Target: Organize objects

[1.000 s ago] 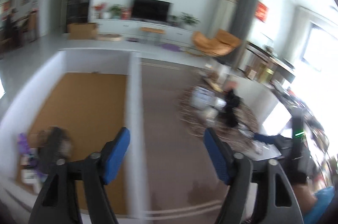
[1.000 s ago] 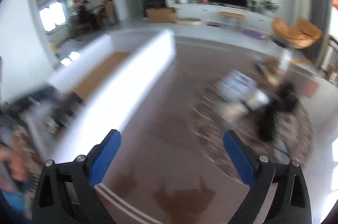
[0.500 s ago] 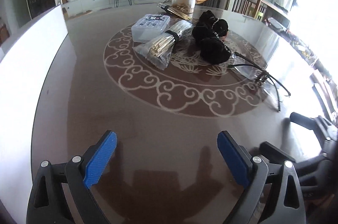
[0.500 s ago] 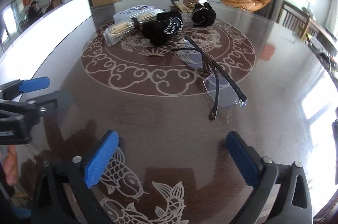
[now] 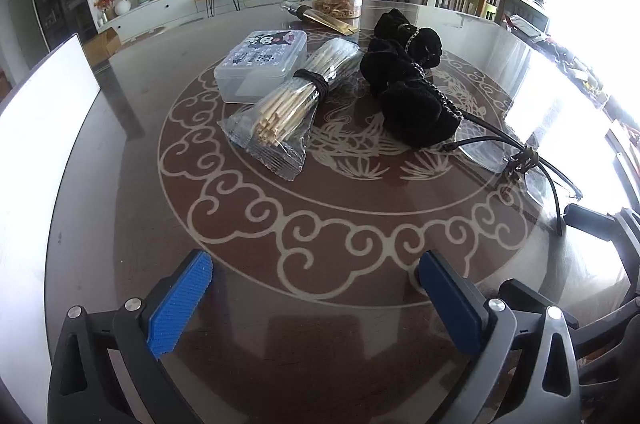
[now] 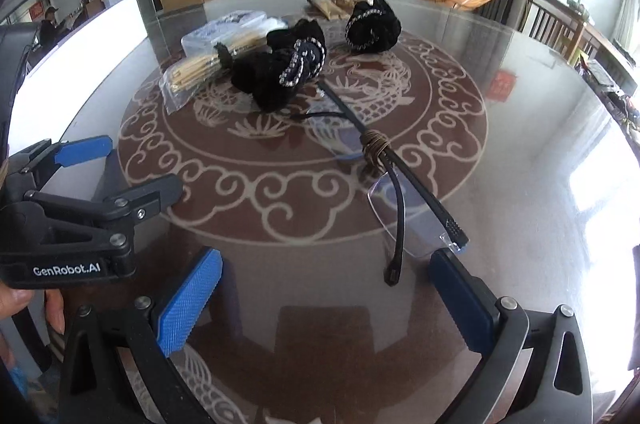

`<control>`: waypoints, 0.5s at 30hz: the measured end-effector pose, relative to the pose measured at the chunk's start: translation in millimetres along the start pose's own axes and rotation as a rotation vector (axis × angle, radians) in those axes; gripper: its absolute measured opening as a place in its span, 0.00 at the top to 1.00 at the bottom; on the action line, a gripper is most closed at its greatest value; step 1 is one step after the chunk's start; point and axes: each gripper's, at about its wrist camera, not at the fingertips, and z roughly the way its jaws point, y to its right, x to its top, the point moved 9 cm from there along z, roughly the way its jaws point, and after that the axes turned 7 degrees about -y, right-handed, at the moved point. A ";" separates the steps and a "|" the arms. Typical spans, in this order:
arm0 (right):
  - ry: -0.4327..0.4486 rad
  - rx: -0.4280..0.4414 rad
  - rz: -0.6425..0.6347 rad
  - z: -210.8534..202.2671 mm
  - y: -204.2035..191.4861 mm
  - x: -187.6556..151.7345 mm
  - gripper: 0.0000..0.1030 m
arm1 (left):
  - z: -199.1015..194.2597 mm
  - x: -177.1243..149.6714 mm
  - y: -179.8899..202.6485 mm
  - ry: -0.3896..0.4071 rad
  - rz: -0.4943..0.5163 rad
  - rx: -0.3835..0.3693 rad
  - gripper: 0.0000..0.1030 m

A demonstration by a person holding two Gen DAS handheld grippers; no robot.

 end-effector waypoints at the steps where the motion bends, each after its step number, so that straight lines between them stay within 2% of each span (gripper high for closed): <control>1: 0.001 0.000 0.000 -0.3 -0.1 0.0 0.00 | 0.1 -0.2 0.0 0.000 0.000 0.000 0.00; 15: 0.002 -0.001 0.000 -2.0 0.1 0.1 0.00 | -0.6 -0.2 -0.5 0.000 0.000 0.000 0.00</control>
